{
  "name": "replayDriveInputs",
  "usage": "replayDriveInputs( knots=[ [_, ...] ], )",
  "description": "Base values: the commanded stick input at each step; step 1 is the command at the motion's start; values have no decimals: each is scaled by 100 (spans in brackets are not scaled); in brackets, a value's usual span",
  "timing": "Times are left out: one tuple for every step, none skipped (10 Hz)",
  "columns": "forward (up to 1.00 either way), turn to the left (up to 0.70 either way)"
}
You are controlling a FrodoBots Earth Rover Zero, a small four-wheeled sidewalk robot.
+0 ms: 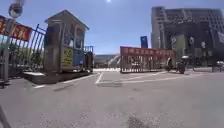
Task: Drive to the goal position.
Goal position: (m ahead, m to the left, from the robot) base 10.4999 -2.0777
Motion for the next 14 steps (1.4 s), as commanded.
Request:
replayDriveInputs(
  knots=[
    [45,0],
    [45,0],
    [45,0],
    [45,0],
    [45,0],
    [45,0],
    [45,0],
    [45,0],
    [45,0],
    [45,0],
    [45,0],
    [45,0],
    [45,0],
    [45,0]
  ],
)
